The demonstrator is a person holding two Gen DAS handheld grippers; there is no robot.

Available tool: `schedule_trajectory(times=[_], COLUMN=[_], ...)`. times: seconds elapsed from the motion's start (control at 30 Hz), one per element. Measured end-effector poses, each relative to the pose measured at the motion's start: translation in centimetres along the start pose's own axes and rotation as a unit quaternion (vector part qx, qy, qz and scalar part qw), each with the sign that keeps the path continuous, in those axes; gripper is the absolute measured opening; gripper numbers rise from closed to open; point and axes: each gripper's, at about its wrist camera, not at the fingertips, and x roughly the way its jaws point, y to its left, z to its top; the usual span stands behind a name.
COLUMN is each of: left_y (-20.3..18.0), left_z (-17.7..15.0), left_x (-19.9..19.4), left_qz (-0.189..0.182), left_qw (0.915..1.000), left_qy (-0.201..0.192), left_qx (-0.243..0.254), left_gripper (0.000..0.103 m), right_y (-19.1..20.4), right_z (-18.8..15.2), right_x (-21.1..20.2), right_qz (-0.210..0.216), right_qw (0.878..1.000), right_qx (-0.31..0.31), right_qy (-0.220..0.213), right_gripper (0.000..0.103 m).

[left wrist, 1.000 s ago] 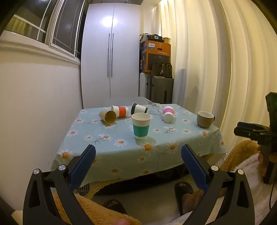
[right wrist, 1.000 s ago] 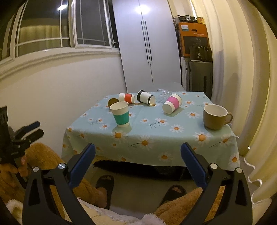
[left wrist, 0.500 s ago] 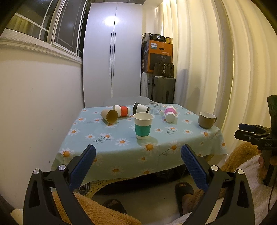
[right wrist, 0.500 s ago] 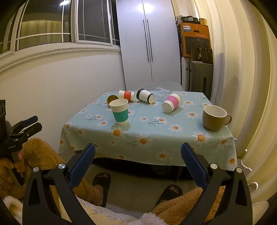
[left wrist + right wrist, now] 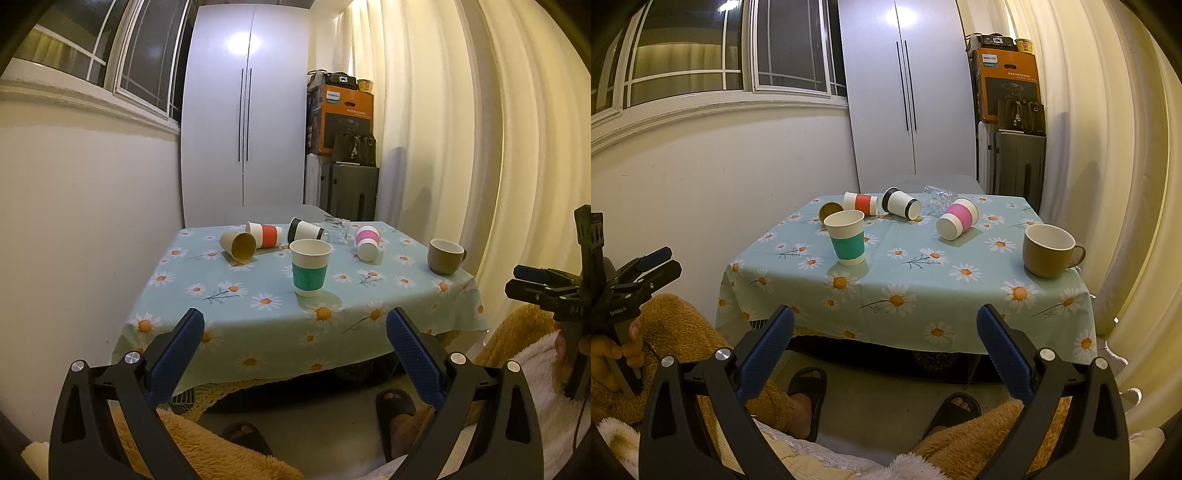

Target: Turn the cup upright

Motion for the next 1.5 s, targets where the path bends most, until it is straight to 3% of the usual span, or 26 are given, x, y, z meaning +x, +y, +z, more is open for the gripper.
schedule_trajectory(times=[1.5], left_y=[-0.44], left_z=[-0.13], left_x=[0.24], left_qz=[-0.003], left_qw=[1.0000], left_qy=[0.003], left_qx=[0.009], left_gripper=[0.096], right_y=[-0.09], right_z=[-0.01], right_x=[0.02], right_qz=[0.000], right_qw=[1.000], right_qx=[0.000], right_qy=[0.001], right_gripper=[0.098])
